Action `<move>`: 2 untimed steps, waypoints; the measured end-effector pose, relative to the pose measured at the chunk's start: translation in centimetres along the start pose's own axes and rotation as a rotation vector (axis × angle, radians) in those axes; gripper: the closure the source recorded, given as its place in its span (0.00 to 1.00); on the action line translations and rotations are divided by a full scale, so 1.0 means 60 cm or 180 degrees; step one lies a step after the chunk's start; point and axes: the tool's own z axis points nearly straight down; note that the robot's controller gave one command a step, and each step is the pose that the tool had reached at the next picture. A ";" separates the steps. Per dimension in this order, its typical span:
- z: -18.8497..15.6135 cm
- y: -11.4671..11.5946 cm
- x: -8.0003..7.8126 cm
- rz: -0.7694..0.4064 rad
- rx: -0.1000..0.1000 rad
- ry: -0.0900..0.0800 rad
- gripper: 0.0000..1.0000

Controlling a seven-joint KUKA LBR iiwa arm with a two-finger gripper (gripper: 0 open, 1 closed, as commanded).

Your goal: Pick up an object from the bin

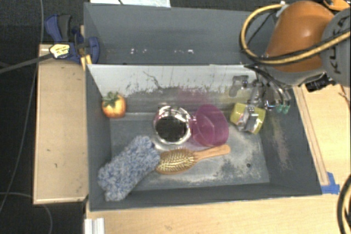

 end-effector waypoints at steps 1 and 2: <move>0.000 0.000 0.000 -0.0001 0.0000 0.0000 0.00; 0.110 -0.008 0.102 -0.0678 -0.0002 0.0006 0.00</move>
Offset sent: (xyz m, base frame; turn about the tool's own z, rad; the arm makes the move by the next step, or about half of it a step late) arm -0.0601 -0.0046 -0.0654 -0.2152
